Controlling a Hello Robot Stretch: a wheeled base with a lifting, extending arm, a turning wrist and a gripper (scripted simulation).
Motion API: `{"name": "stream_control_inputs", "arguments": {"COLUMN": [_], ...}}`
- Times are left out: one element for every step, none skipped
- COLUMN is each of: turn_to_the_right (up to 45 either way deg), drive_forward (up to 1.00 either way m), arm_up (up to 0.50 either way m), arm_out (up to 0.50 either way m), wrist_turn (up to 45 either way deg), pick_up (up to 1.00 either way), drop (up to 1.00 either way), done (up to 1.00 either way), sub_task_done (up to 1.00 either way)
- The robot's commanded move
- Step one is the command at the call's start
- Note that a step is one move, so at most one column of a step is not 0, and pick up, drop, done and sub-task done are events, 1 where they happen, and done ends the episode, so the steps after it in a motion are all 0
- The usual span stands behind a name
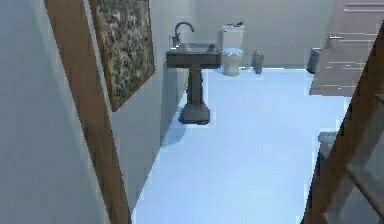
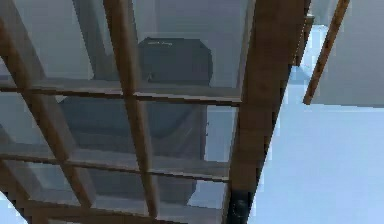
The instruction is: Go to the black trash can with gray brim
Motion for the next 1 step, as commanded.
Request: {"name": "stream_control_inputs", "arguments": {"turn_to_the_right": [18.0], "drive_forward": [0.00], "arm_up": [0.00], "arm_out": [0.00], "wrist_turn": [0.0], "pick_up": [0.00], "drop": [0.00], "done": [0.00], "sub_task_done": [0.00]}}
